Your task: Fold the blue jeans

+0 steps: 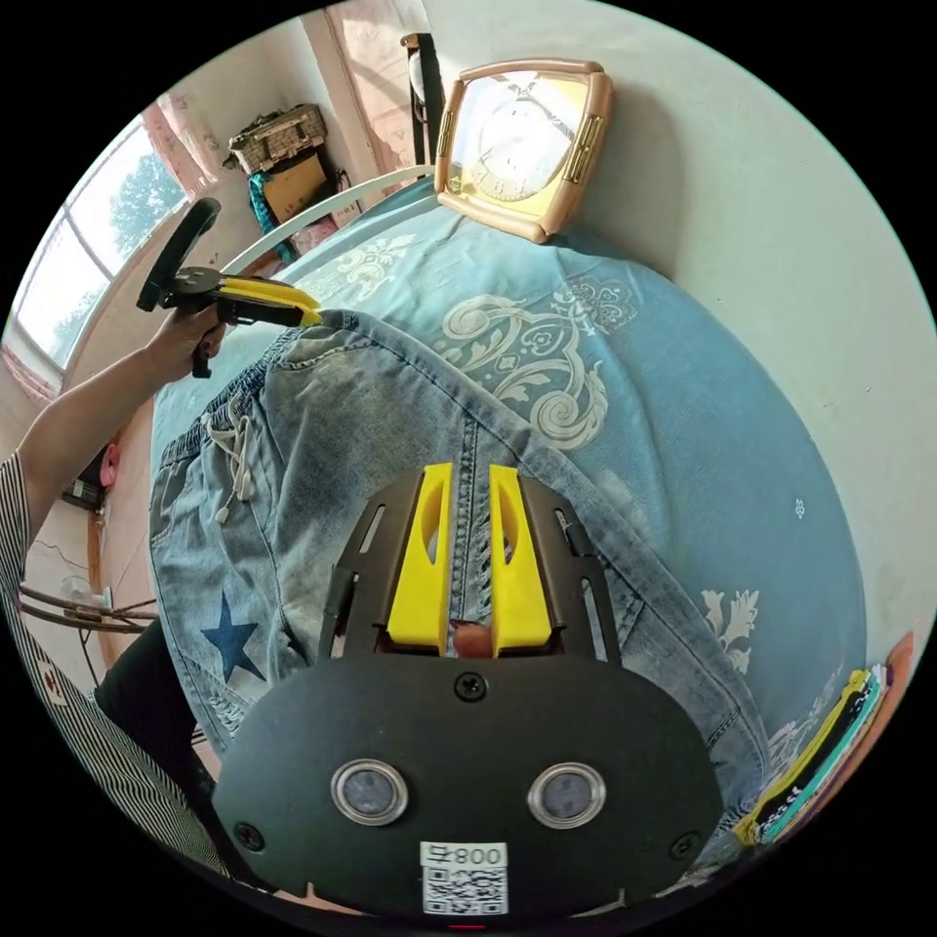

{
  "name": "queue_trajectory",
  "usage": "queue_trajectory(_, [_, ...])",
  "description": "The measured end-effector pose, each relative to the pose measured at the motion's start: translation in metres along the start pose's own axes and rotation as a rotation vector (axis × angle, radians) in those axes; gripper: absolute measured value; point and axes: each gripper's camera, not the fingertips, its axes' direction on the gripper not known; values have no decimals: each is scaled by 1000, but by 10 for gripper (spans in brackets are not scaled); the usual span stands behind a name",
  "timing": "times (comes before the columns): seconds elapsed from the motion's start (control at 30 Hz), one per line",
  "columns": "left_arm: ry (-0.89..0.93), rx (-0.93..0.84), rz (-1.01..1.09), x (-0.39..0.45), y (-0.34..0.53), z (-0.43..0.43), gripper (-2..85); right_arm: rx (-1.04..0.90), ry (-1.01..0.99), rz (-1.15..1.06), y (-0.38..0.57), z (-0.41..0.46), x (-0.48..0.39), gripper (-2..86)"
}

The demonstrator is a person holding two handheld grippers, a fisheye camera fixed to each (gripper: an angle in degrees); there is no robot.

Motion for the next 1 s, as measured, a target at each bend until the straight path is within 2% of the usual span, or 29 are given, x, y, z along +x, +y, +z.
queue_trajectory(0.1, [-26,-79,37,6,-25,5,90,-32,46,-12,-22,7,5,76])
queue_trajectory(0.37, [-67,-117,108,16,-71,-6,82,-167,66,-31,-58,42,13,80])
queue_trajectory(0.57, [26,-130,85,7,-93,-18,65,-182,90,-66,-72,46,3,73])
queue_trajectory(1.0, [-57,-189,127,37,-114,-46,21,-199,92,-24,-75,44,-16,16])
